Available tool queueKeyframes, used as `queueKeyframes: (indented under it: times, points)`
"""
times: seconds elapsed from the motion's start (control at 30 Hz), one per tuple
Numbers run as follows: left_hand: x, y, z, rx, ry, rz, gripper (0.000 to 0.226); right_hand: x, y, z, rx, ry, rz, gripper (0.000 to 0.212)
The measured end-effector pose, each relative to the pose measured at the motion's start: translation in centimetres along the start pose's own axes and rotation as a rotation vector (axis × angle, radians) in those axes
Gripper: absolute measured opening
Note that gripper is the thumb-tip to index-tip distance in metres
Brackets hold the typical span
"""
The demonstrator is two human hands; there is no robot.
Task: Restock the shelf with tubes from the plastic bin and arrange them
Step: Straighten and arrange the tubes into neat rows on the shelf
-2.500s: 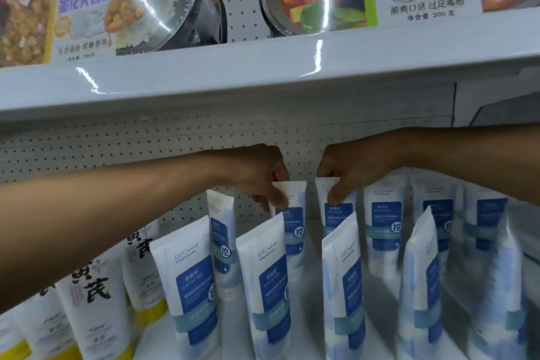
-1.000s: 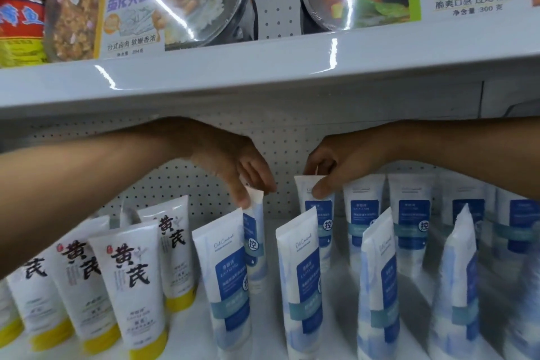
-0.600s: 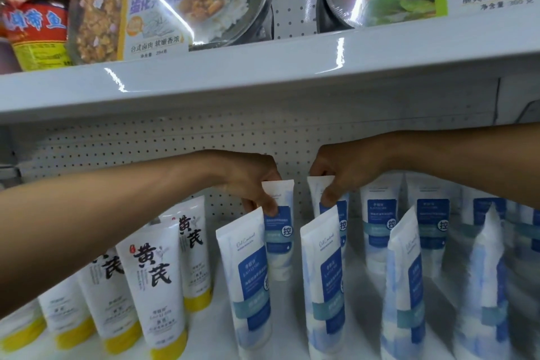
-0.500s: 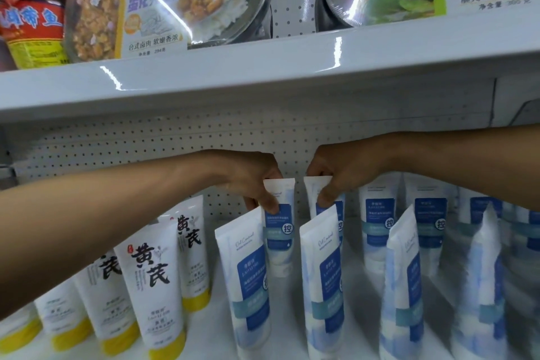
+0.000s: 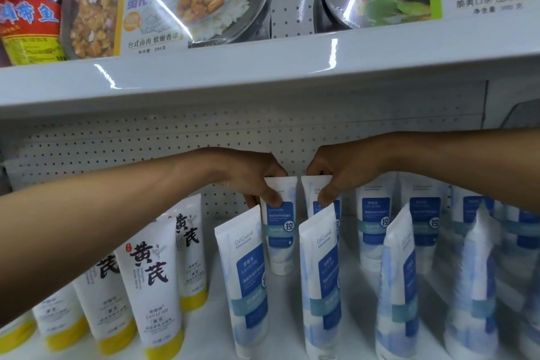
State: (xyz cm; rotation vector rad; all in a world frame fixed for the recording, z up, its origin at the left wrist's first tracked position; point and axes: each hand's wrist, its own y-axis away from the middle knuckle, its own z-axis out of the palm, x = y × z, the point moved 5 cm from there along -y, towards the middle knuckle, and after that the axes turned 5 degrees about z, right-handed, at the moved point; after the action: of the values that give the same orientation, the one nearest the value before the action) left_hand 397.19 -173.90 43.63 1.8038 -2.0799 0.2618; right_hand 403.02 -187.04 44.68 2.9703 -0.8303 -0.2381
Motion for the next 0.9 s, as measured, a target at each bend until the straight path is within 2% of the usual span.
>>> queueKeyframes:
  times: [0.13, 0.27, 0.4, 0.5, 0.7, 0.8, 0.9]
  points:
    - [0.0, 0.2, -0.1, 0.0, -0.026, -0.012, 0.023, -0.2, 0.3, -0.1, -0.005, 0.01, 0.017, 0.021]
    - [0.6, 0.9, -0.7, 0.021, -0.099, -0.009, 0.027, -0.4, 1.0, -1.1, 0.061, -0.01, 0.017, 0.032]
    - [2.1, 3.1, -2.6, 0.188, -0.145, 0.044, 0.032, -0.2, 2.7, -3.0, 0.212, -0.055, 0.02, 0.043]
    - [3.6, 5.1, -3.4, 0.327, -0.088, 0.106, 0.025, 0.0, 4.9, -3.9, 0.34, -0.099, -0.022, 0.032]
    - [7.1, 8.3, -2.2, 0.523, -0.189, 0.164, 0.016, -0.1, 9.8, -4.2, 0.425, -0.138, -0.035, 0.026]
    - [9.9, 10.2, -0.4, 0.615, -0.289, 0.151, 0.021, -0.1, 13.3, -4.0, 0.461, -0.1, -0.058, 0.026]
    - [13.2, 12.3, 1.6, 0.773, -0.335, 0.178, 0.023, 0.3, 17.5, -3.9, 0.513, -0.092, -0.095, 0.026]
